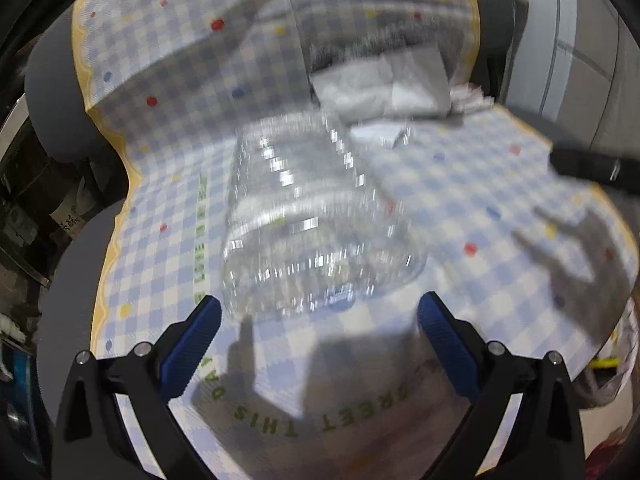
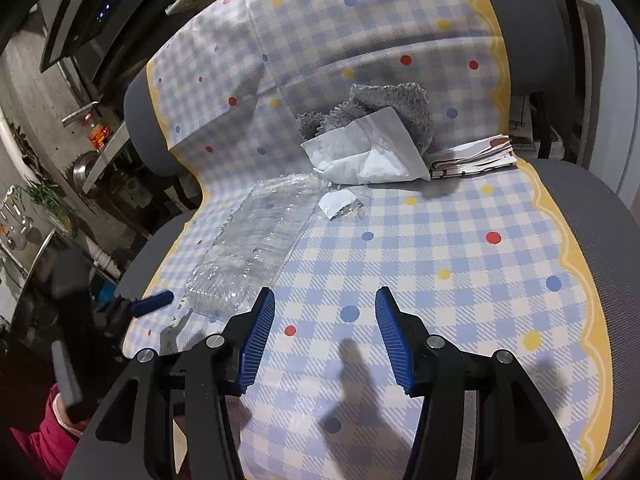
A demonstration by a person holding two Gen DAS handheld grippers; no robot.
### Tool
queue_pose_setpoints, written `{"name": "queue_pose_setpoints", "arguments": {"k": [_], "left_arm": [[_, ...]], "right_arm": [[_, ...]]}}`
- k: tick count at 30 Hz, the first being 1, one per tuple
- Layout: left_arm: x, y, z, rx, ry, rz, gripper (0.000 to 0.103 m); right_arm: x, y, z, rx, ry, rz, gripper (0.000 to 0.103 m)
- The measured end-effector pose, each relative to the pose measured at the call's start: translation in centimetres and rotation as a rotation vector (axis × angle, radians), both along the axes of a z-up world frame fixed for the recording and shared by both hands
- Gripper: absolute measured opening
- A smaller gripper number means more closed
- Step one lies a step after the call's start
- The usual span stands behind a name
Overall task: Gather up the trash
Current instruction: 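Grasp the clear plastic container with the left tool and lift it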
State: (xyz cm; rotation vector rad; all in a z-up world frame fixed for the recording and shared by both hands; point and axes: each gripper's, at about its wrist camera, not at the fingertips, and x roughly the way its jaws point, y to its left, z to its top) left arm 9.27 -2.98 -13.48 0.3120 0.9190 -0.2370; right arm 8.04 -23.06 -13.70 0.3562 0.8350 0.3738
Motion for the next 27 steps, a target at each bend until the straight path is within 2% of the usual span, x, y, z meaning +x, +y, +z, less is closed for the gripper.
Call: {"name": "queue_pose_setpoints", "arguments": {"k": [5, 9, 13, 15, 16, 18, 22, 24, 27], "left_arm": [[0.8, 0.3, -1.0, -0.042, 0.033, 0.013, 0.097], [1.4, -0.3, -0.6, -0.022, 0.008, 0.025, 0.097], [1.9, -1.3, -0.2, 0.033, -0.058, 0.033, 0.096], [2.3, -1.4, -0.2, 0.070, -0.091, 0.061, 0.087], [2.5, -1.4, -0.2, 0.085, -0.103, 0.066, 0.086], [2.6, -1.3, 0.2, 0.070, -0.129, 0.066, 0.086], [2.2, -0.8, 2.3, 0.089, -0.268, 0.094, 0.079], [2.9, 0.0, 3.3, 0.067, -0.284, 0.119, 0.079], [4.3, 0.9, 3.9, 0.093, -0.302, 0.144, 0.079]], "right_arm": [[-0.2, 0.2, 0.1, 0.000, -0.003, -0.001, 0.055], [-0.2, 0.0, 0.1, -0.001, -0.001, -0.009, 0.055], [-0.1, -0.2, 0.1, 0.000, -0.001, -0.022, 0.055], [-0.1, -0.2, 0.1, -0.005, 0.000, -0.024, 0.055], [-0.1, -0.2, 0.1, -0.008, 0.000, -0.026, 0.055], [-0.1, -0.3, 0.1, -0.010, 0.000, -0.027, 0.055], [0.0, -0.5, 0.1, -0.009, 0.000, -0.032, 0.055], [0.1, -0.4, 0.1, -0.007, -0.001, -0.033, 0.055], [0.3, -0.4, 0.1, -0.009, -0.002, -0.031, 0.055]]}}
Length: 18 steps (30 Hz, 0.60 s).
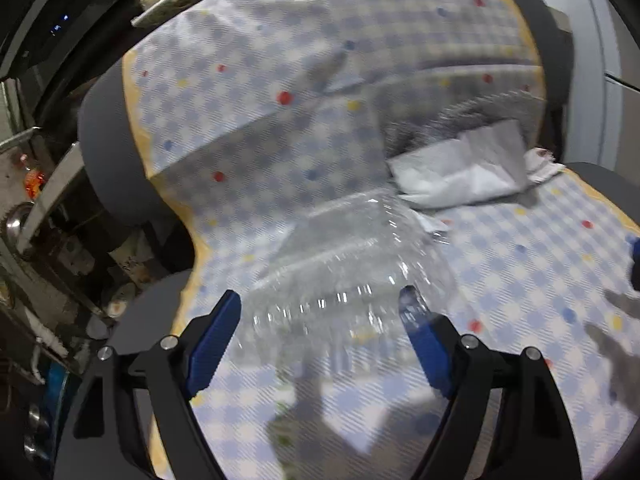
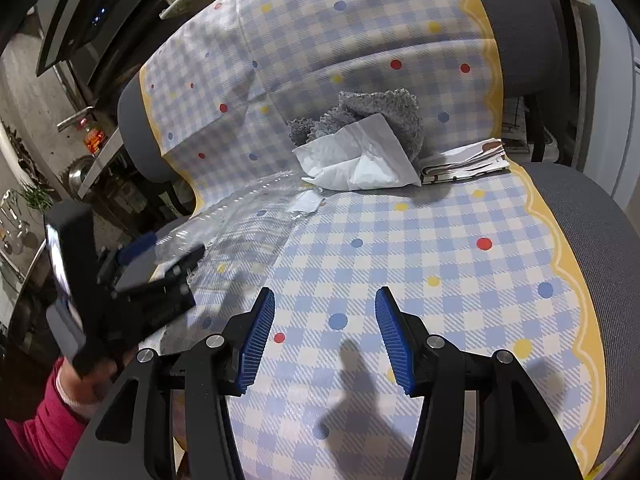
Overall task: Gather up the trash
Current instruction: 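Grasp the clear plastic container with the left tool and lift it, then grasp the grey fuzzy cloth with the right tool while the left tool holds the container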
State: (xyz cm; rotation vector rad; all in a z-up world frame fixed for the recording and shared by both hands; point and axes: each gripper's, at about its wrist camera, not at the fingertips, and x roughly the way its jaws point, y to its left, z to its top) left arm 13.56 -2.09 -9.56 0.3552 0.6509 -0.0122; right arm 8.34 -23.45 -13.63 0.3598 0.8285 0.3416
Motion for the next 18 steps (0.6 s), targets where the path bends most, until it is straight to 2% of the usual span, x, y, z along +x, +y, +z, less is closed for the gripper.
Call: {"name": "queue_pose_setpoints", "arguments": {"k": [3, 6, 7, 8, 10, 13, 15, 16, 18], "left_arm": [[1.5, 0.8, 0.0, 0.005, -0.005, 0.009, 0.079], [2.6, 1.1, -0.1, 0.017, -0.009, 0.000, 0.067], [2.8, 0.8, -0.3, 0.026, -0.009, -0.007, 0.059], [3.0, 0.7, -0.4, 0.035, -0.003, -0.022, 0.044], [3.2, 0.4, -0.4, 0.036, 0.012, -0.040, 0.027], [3.2, 1.0, 0.4, -0.052, 0.037, -0.041, 0.020], [3.1, 2.3, 1.4, -0.163, 0.045, -0.013, 0.016], [3.1, 2.9, 1.8, -0.200, 0.047, -0.001, 0.013], [3.0, 4.3, 2.7, -0.325, 0.062, 0.015, 0.012]], "right_arm": [[0.3, -0.1, -0.2, -0.001, 0.006, -0.002, 0.055], [0.9, -0.1, -0.5, -0.007, 0.013, -0.001, 0.055], [1.2, -0.1, -0.5, -0.011, 0.013, -0.002, 0.055], [1.6, -0.1, -0.4, -0.018, 0.007, -0.007, 0.055], [2.5, -0.2, -0.3, -0.034, -0.012, -0.009, 0.055], [4.3, -0.4, 0.1, -0.076, -0.041, -0.019, 0.055], [6.0, -0.6, 0.2, -0.118, -0.066, -0.033, 0.052], [6.8, -0.8, 0.1, -0.123, -0.068, -0.039, 0.052], [8.3, -1.3, -0.2, -0.122, -0.067, -0.059, 0.049]]}}
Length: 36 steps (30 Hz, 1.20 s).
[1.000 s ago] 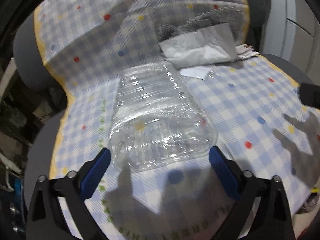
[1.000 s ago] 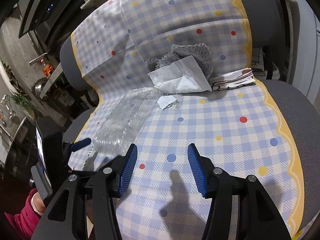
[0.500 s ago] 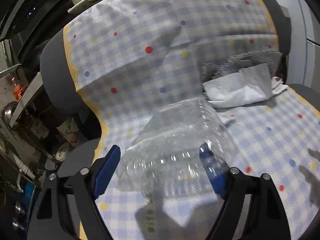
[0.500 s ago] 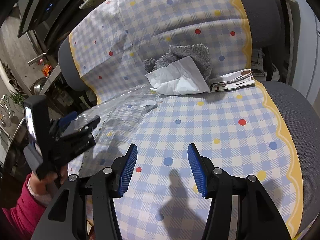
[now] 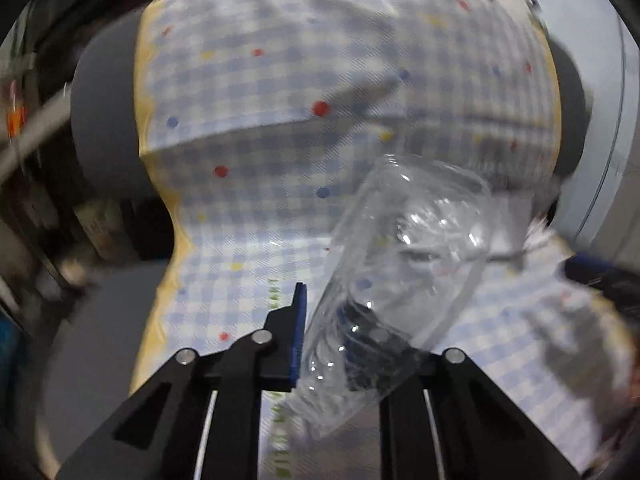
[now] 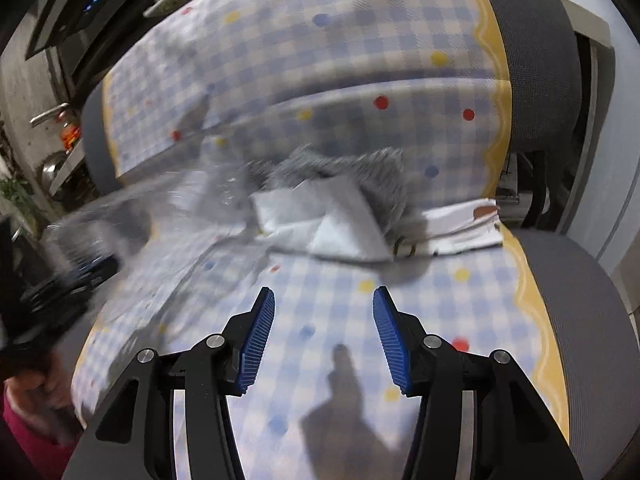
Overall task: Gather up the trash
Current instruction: 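Grasp the grey fuzzy cloth with the right tool while the left tool holds the container, then carry the plastic container and grey cloth over the trash bin with both tools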
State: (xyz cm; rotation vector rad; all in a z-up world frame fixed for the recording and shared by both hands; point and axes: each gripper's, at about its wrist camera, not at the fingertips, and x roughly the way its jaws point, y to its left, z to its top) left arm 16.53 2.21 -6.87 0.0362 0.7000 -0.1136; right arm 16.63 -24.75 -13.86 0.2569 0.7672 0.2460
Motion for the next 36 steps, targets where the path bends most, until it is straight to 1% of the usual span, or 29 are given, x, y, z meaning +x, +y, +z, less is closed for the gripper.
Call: {"name": "queue_pose_setpoints", "arguments": {"k": [2, 5, 9, 10, 11, 12, 13, 17, 21, 27, 30, 36], "left_arm": [[-0.1, 1.0, 0.6, -0.070, -0.002, 0.031, 0.011], [-0.6, 1.9, 1.2, -0.140, -0.023, 0.056, 0.011], [-0.5, 1.5, 1.4, -0.159, -0.023, 0.045, 0.011], [-0.5, 1.3, 1.5, -0.156, -0.023, 0.038, 0.009], [-0.5, 1.1, 1.4, -0.151, -0.018, 0.028, 0.009], [-0.6, 1.0, 1.4, -0.152, -0.015, 0.022, 0.008], [-0.6, 1.0, 1.4, -0.154, -0.011, 0.014, 0.008], [-1.9, 0.3, 2.1, -0.144, -0.027, -0.009, 0.008], [-3.8, -0.5, 3.4, -0.160, -0.055, -0.046, 0.008], [-7.8, -1.4, 6.1, -0.175, -0.123, -0.074, 0.008], [-9.4, -1.6, 7.6, -0.190, -0.152, -0.085, 0.007], [-12.5, -4.0, 9.8, -0.196, -0.211, -0.151, 0.006]], "right_arm": [[1.1, -0.5, -0.1, -0.005, -0.007, -0.025, 0.049], [2.4, -1.5, 0.2, 0.018, -0.036, -0.058, 0.051], [4.7, -2.2, 1.0, 0.051, -0.068, -0.080, 0.054], [5.1, -2.1, 1.2, 0.062, -0.074, -0.081, 0.053], [5.4, -2.0, 1.4, 0.067, -0.082, -0.081, 0.044], [5.4, -1.8, 1.9, 0.073, -0.096, -0.069, 0.019], [5.3, -1.6, 2.4, 0.073, -0.106, -0.055, 0.004], [2.8, -0.3, 5.2, 0.039, -0.189, -0.022, 0.004], [-1.3, -0.2, 8.8, 0.006, -0.260, -0.020, 0.004], [-7.8, -1.8, 13.5, -0.016, -0.342, -0.089, 0.004], [-10.8, -3.0, 15.3, -0.021, -0.372, -0.128, 0.004], [-16.5, -5.4, 17.7, -0.046, -0.428, -0.189, 0.004]]}}
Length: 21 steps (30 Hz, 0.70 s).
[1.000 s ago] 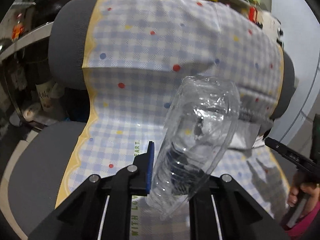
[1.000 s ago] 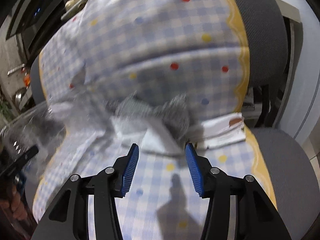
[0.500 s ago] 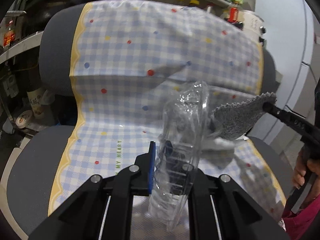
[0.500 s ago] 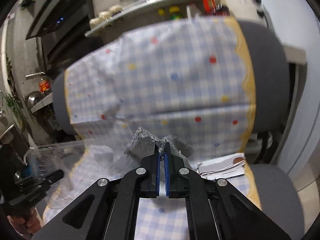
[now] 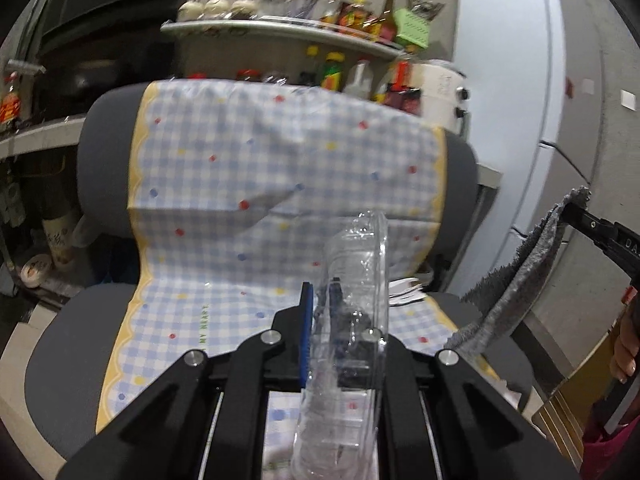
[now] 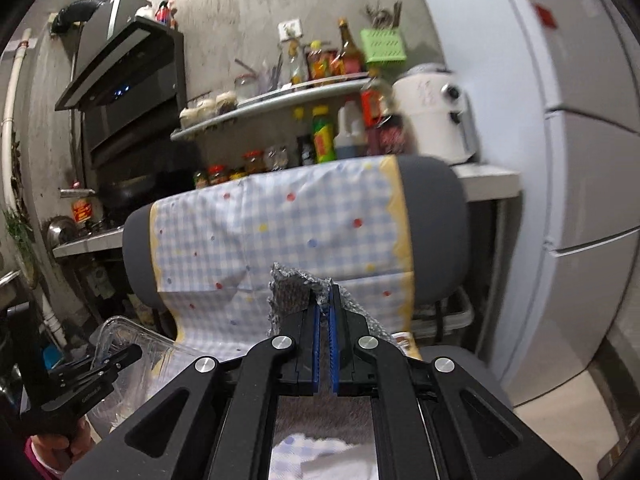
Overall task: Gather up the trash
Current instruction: 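Carry the plastic container and grey cloth over the trash bin with both tools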
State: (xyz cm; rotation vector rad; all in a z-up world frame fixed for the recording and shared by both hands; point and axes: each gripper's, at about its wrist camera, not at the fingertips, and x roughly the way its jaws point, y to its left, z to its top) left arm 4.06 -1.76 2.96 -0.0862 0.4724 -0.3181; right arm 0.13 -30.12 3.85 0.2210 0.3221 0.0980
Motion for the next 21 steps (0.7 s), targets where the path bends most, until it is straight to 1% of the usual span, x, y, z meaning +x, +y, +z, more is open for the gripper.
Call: {"name": "queue_pose_setpoints", "arguments": {"k": [3, 5, 7, 9, 12, 15, 18, 21], "left_arm": [[-0.8, -1.5, 0.8, 0.005, -0.029, -0.022, 0.006], [-0.9, -2.4, 0.9, -0.004, -0.028, -0.040, 0.006], [-0.7, -3.3, 0.8, 0.021, -0.040, -0.035, 0.005], [-0.2, -4.1, 0.6, 0.043, -0.037, -0.032, 0.005], [0.4, -4.3, 0.4, 0.036, -0.021, -0.037, 0.005], [0.6, -4.2, 0.7, 0.036, -0.028, -0.041, 0.005], [0.1, -4.5, 1.4, 0.030, -0.047, -0.077, 0.005], [-0.8, -5.7, 1.8, 0.024, -0.064, -0.138, 0.005]], "right_arm": [[-2.3, -1.4, 0.6, -0.008, -0.024, -0.035, 0.004], [-3.1, -2.5, 0.8, -0.019, -0.028, -0.066, 0.004], [-2.9, -3.3, 0.9, -0.018, -0.020, -0.080, 0.004], [-2.0, -4.2, 0.9, -0.021, 0.000, -0.094, 0.004], [-0.6, -4.7, 1.1, -0.025, 0.014, -0.099, 0.004], [0.0, -4.7, 1.8, -0.033, 0.001, -0.100, 0.004], [-0.5, -4.9, 2.1, -0.032, -0.010, -0.119, 0.004], [-1.9, -5.6, 1.4, -0.025, 0.004, -0.143, 0.004]]}}
